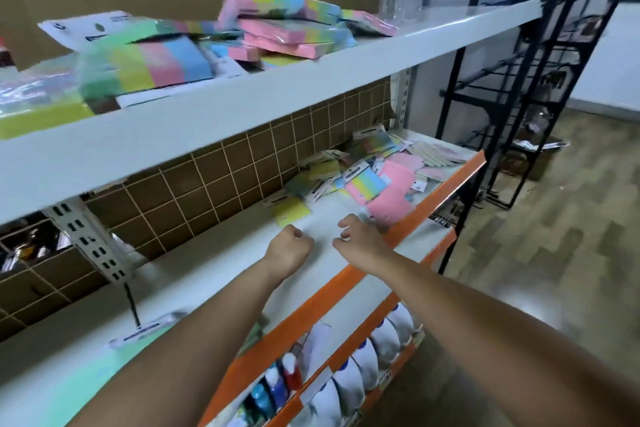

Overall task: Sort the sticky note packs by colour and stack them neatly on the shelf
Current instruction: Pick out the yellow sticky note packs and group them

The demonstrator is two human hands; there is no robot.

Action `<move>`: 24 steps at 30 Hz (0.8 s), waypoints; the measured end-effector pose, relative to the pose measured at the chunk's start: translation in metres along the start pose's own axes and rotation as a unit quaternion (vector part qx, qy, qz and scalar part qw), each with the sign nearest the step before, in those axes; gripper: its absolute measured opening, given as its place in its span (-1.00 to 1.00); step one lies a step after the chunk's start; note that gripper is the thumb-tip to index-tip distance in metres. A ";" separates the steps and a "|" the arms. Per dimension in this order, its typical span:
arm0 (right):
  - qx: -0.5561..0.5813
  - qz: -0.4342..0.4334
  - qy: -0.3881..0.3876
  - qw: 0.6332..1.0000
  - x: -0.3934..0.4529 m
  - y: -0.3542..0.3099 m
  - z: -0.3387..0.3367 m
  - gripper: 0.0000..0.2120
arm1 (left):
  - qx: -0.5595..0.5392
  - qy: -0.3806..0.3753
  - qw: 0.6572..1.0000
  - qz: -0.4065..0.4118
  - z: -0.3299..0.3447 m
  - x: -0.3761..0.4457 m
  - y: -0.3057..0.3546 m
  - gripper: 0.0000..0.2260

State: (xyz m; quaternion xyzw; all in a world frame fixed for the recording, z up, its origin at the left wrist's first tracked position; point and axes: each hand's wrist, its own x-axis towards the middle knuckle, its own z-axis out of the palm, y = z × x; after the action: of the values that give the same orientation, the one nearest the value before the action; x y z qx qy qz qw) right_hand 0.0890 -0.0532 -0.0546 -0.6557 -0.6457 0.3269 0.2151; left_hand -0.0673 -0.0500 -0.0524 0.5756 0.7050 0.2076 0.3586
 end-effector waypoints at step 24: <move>-0.071 -0.139 -0.081 0.984 0.172 0.043 -0.063 -0.64 | -0.117 0.181 0.964 -0.156 0.068 0.078 0.071 -0.65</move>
State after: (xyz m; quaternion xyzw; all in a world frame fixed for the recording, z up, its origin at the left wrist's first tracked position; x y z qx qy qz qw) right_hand 0.1559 0.1222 -0.0669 -0.5446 -0.7674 0.2990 0.1583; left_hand 0.0243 0.0347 -0.0684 0.3649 0.8101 0.3312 0.3177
